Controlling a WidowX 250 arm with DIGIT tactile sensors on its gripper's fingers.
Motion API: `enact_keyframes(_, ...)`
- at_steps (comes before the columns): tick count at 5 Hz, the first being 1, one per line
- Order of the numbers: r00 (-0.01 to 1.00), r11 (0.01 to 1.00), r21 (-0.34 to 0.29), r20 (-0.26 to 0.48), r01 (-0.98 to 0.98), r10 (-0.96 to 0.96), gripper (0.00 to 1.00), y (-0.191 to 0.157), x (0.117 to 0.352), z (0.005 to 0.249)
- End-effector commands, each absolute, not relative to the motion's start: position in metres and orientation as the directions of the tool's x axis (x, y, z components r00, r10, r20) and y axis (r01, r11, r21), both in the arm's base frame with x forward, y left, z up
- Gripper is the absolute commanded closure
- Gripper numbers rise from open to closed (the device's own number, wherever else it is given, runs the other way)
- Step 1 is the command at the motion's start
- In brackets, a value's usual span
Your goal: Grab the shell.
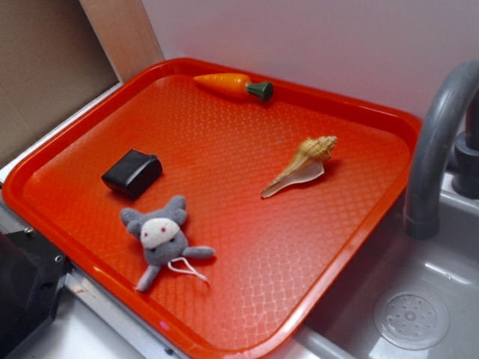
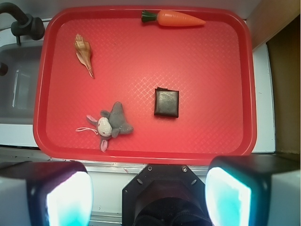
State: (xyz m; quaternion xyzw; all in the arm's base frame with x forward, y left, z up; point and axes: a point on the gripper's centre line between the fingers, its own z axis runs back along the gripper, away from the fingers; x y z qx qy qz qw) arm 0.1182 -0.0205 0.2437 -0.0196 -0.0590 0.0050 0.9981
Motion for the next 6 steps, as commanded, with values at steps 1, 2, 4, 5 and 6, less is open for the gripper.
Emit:
enact_keyframes(1,0.993,0.999,-0.040,0.118,-0.008,0.012,0.00,-0.021,0.118,0.244)
enact_keyframes(2,0.991,0.996,-0.069,0.125,0.063,-0.054,0.00,-0.027,0.144,0.227)
enact_keyframes(4,0.963,0.981,-0.106,0.234,0.161,-0.133,0.00,-0.048,0.202,0.198)
enact_keyframes(5,0.948,0.982,-0.073,0.281,0.175,-0.149,0.00,-0.072,0.230,0.182)
enact_keyframes(6,0.940,0.985,-0.056,0.312,0.163,-0.138,0.00,-0.093,0.249,0.166)
